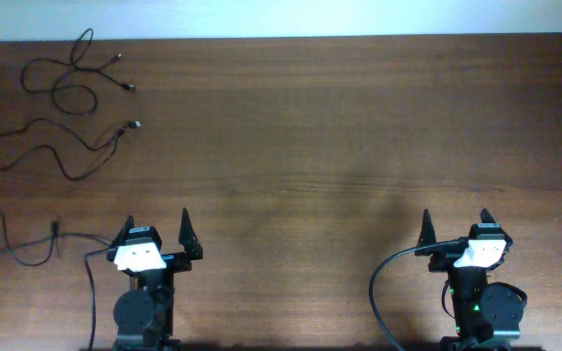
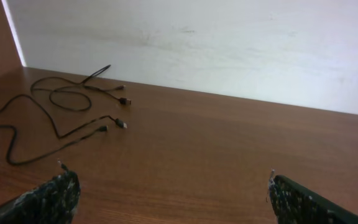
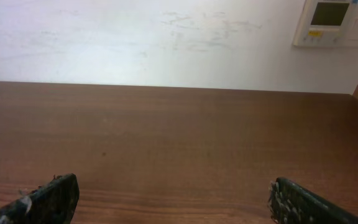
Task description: Untangle cables
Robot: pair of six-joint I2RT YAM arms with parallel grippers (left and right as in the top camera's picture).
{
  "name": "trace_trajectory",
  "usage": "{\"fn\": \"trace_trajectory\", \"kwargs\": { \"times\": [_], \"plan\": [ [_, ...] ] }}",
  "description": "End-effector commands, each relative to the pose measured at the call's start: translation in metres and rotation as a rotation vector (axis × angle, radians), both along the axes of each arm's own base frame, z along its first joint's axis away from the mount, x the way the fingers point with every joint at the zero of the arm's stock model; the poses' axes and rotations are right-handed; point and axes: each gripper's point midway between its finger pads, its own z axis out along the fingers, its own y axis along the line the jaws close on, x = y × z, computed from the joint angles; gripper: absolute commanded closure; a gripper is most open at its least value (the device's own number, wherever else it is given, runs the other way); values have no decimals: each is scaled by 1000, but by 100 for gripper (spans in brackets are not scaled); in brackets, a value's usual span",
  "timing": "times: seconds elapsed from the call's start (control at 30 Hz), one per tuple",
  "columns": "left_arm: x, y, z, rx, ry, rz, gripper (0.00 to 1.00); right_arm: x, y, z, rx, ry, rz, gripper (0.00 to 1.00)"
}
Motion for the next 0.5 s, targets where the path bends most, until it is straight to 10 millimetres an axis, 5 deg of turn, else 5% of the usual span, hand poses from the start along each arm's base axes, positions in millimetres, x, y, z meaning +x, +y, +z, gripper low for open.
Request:
{"fn": "trace_trajectory", "kwargs": {
  "times": [0.0, 0.47],
  "plan": [
    [0, 1, -1, 61, 8, -1, 1, 0, -4, -2, 6, 1, -20, 2],
    [0, 1, -1, 80, 10, -2, 1, 0, -4, -2, 6, 1, -20, 2]
  ]
}}
